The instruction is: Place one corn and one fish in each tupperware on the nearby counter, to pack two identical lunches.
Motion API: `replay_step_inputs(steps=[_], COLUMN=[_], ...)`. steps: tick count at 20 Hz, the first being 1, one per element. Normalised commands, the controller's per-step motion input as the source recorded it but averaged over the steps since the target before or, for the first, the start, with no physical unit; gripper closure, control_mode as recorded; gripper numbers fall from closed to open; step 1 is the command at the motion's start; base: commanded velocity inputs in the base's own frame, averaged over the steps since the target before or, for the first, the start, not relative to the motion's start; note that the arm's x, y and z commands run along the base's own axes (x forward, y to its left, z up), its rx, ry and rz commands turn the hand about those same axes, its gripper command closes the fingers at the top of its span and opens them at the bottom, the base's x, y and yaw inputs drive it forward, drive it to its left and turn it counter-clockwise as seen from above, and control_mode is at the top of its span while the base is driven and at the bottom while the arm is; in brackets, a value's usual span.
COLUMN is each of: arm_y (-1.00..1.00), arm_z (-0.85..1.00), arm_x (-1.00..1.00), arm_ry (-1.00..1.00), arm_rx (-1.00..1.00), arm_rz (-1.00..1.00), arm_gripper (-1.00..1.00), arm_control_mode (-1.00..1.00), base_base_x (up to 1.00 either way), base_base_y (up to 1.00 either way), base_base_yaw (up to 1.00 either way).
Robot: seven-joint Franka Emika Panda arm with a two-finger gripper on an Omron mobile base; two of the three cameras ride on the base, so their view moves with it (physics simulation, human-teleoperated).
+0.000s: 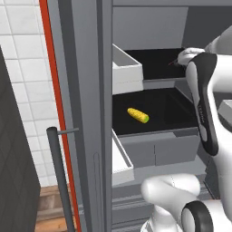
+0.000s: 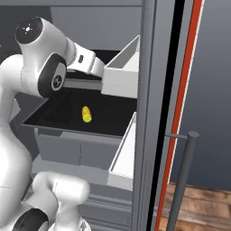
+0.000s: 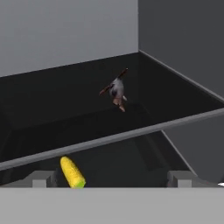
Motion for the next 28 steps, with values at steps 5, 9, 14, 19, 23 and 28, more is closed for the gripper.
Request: replay_step_inputs(steps=[5,9,14,19,23,28], arm_y=[-0.31,-0.12,-0.03,-0.18,-0.28,-0.15], arm_z=[-0.17,-0.17,-0.14,-0.03,-0.01,-0.14], arm_x=[0.63,0.68,0.76,0.68,0.64,0.67], arm_ry=[0.01,0.02,0.04,0.06,0.04,0.01], arm_rx=[0.00,0.00,0.00,0.00,0.00,0.00], arm_rz=[0.00,0.00,0.00,0.00,0.00,0.00], arm_gripper=[-1.00,-1.00,-1.00,-1.00,-1.00,-1.00], arm_control_mode=[-1.00,-1.00,-1.00,-1.00,-1.00,-1.00], base_base_x=[0.00,0.00,0.00,0.00,0.00,0.00], base_base_y=[0.00,0.00,0.00,0.00,0.00,0.00], base_base_yaw=[0.00,0.00,0.00,0.00,0.00,0.00])
